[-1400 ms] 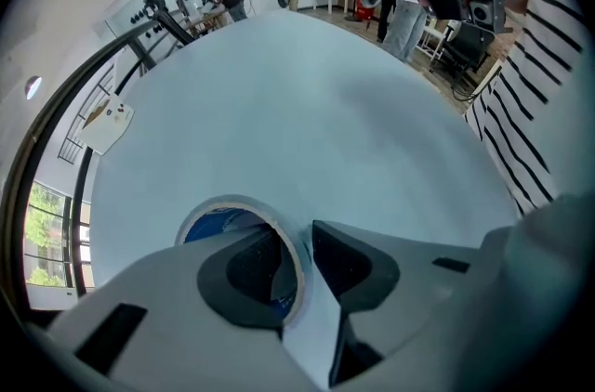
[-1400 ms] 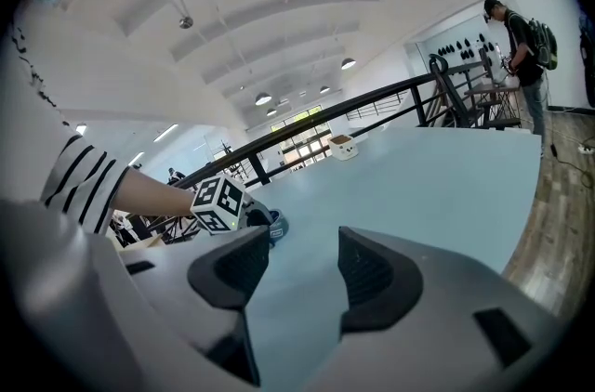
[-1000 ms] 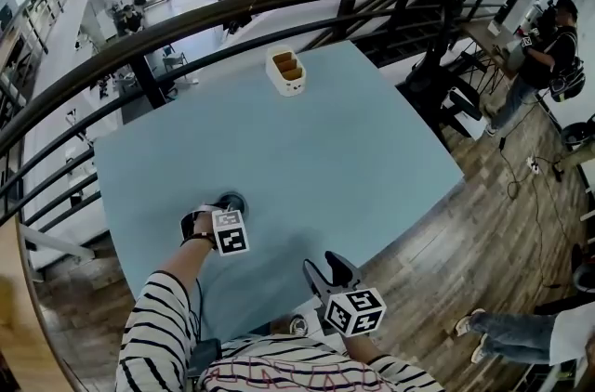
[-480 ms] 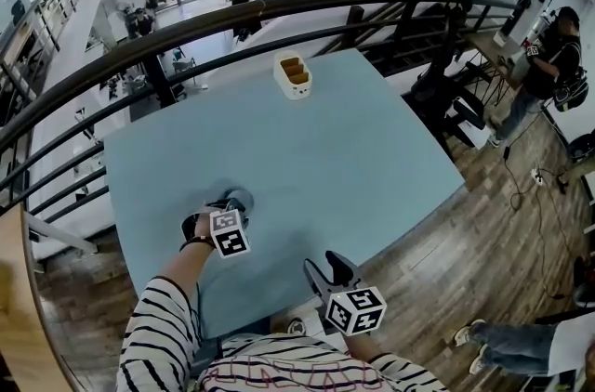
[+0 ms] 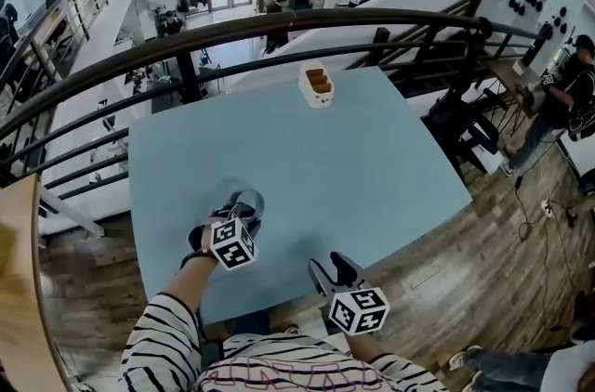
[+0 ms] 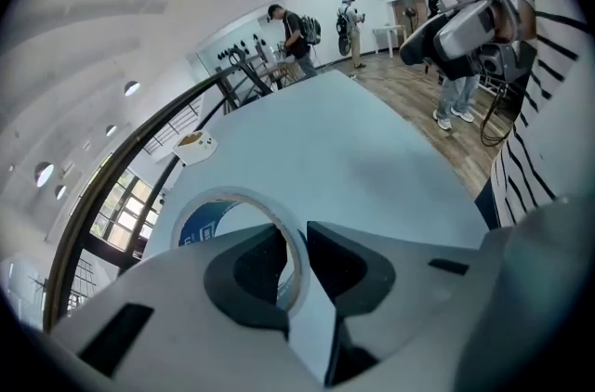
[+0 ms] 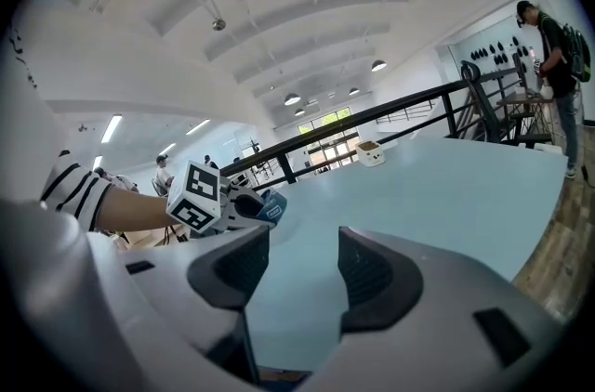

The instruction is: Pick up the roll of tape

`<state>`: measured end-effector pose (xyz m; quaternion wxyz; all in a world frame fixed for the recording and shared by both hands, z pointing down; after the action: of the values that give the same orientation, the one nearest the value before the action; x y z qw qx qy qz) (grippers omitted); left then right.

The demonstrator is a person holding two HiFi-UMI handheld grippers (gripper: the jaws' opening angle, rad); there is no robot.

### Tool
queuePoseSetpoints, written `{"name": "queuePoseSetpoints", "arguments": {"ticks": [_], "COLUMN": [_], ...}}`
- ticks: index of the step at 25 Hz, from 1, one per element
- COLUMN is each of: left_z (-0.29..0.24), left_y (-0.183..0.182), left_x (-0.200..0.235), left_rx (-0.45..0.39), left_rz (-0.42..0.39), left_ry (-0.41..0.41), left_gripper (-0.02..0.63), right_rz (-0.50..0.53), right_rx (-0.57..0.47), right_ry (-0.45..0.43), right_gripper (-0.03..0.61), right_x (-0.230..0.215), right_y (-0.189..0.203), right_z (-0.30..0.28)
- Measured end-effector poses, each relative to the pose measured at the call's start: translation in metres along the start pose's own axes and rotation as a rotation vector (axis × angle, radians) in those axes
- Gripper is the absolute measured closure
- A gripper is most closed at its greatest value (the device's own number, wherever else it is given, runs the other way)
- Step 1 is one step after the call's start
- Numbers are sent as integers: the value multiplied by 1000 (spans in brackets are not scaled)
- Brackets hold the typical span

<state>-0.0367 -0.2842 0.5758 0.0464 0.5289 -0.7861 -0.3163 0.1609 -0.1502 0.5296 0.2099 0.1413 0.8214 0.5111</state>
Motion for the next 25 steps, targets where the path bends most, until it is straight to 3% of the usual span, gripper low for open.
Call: {"name": "queuePoseSetpoints", "arguments": {"ticks": [7,19,25], "left_z": [47,109,134], "left_y": [-2,0,19], "left_x": [-20,-69,-90], "left_rx": [-109,-318,-392], "left_rz": [94,291,407], "left_ry": [-94,-179,-212], "left_gripper": [529,529,529], "right_rz": [26,58,82], "right_rx": [-23,-56,-65], "right_ry": [-39,-40,-47], "right_gripper": [351,353,368], "right_x": [8,12,21], "right_y": [-3,3,4], "right_z": [13,34,37]}}
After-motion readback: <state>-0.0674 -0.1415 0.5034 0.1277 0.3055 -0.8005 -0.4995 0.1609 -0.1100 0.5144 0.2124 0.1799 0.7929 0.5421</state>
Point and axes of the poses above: the fingertips, and each gripper's own axes: z backward along the fingers, x to its left, y out of its underside, the point moved 7 cm from there along z, backward along the fingers, and after that the axes turned 11 degrees about z, right-handed, at the moved point
